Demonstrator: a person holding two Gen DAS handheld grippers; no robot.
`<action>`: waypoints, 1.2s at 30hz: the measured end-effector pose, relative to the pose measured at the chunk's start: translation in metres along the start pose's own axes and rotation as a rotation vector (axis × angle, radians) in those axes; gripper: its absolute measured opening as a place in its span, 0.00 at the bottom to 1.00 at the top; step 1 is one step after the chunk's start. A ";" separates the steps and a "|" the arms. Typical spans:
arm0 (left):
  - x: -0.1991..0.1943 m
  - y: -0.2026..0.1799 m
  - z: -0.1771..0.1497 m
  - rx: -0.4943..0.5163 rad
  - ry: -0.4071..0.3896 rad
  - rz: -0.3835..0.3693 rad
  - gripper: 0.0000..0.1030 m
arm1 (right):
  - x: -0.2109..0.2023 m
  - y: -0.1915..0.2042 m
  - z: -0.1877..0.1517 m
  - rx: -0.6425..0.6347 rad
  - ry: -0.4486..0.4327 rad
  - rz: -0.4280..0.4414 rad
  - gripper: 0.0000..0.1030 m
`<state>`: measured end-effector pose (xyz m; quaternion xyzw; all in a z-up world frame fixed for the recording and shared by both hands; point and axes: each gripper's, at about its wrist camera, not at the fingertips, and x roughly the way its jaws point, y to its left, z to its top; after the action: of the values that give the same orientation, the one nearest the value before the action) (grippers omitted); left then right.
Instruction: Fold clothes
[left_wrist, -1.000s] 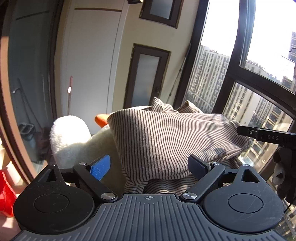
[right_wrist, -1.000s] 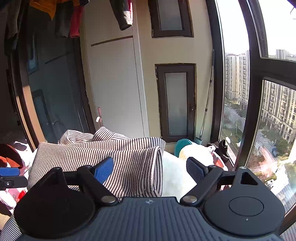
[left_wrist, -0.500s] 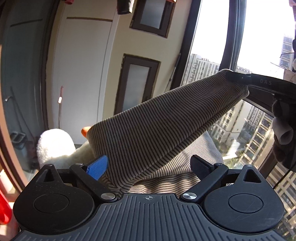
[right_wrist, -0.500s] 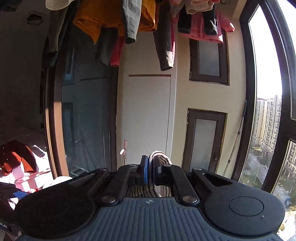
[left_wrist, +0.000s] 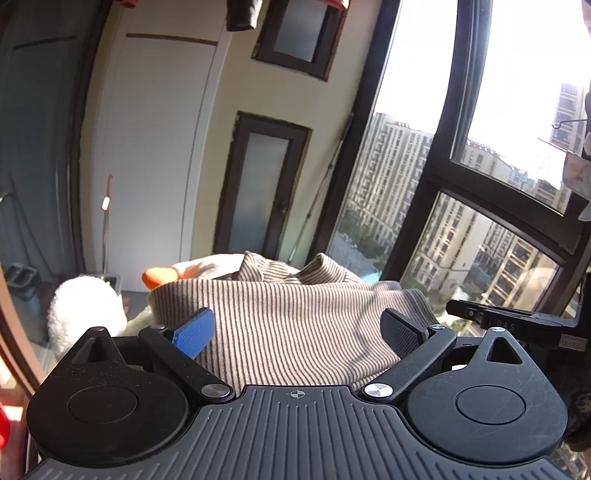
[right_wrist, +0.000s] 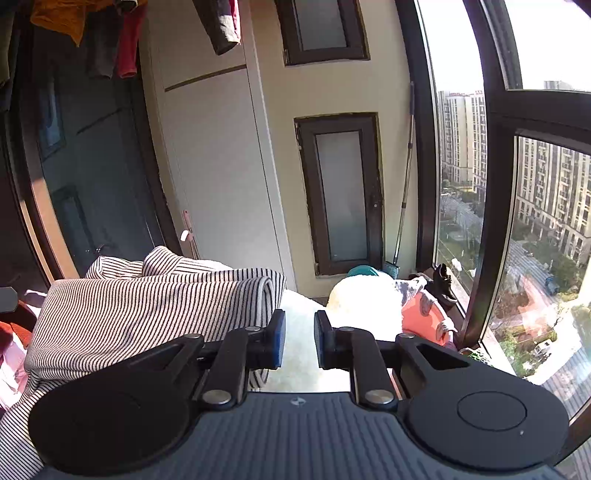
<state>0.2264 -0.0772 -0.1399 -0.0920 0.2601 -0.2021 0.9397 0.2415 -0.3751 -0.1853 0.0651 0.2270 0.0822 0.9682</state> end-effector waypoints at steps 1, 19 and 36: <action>0.010 -0.004 -0.003 -0.001 0.027 -0.036 0.96 | -0.004 0.005 0.004 -0.008 -0.012 0.039 0.16; 0.028 0.024 -0.039 -0.088 0.144 0.001 0.97 | 0.068 0.043 0.063 -0.028 0.081 0.248 0.59; 0.009 0.018 -0.043 -0.054 0.140 0.116 1.00 | 0.064 0.088 0.049 -0.125 0.124 0.333 0.08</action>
<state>0.2169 -0.0683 -0.1853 -0.0879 0.3355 -0.1461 0.9265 0.3087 -0.2818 -0.1544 0.0361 0.2670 0.2593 0.9275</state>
